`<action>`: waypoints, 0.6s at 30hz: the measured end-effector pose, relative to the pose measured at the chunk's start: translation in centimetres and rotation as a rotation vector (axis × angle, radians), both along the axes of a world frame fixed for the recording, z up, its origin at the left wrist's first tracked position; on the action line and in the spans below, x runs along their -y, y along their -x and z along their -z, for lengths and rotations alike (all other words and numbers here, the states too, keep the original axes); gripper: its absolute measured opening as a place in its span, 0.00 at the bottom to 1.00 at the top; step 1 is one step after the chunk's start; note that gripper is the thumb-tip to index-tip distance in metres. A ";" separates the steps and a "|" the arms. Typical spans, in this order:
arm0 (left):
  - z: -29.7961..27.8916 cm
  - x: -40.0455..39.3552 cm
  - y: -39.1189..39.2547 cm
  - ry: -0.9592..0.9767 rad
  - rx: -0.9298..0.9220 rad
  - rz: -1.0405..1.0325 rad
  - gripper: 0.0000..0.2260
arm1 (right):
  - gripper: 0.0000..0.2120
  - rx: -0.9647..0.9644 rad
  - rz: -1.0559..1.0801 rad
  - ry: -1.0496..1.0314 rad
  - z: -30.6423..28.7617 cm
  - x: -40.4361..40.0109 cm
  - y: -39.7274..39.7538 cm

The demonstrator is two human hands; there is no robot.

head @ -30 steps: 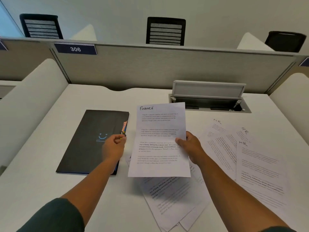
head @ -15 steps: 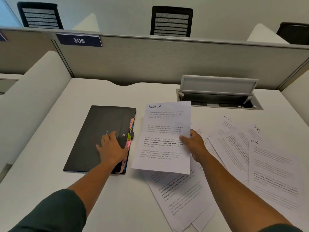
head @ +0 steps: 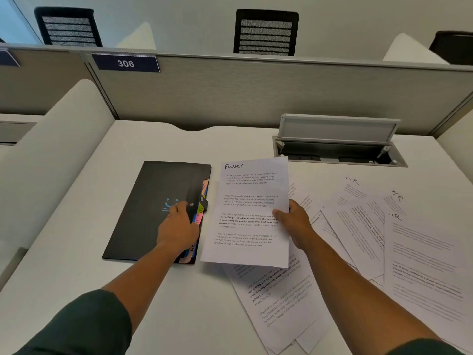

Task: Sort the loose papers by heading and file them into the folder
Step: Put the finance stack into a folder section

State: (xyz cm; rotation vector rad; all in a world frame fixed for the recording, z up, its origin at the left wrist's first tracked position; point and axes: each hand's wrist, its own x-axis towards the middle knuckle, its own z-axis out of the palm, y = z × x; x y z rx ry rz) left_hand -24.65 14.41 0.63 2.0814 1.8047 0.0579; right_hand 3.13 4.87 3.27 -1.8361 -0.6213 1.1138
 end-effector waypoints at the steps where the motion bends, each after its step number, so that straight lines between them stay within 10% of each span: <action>1: -0.3 0.0 -0.2 -0.004 -0.009 0.012 0.21 | 0.17 -0.004 -0.001 0.000 -0.1 0.0 0.0; 18: -2.1 -0.3 -0.1 -0.295 -0.397 0.107 0.33 | 0.17 -0.022 0.011 -0.012 -0.6 -0.7 0.5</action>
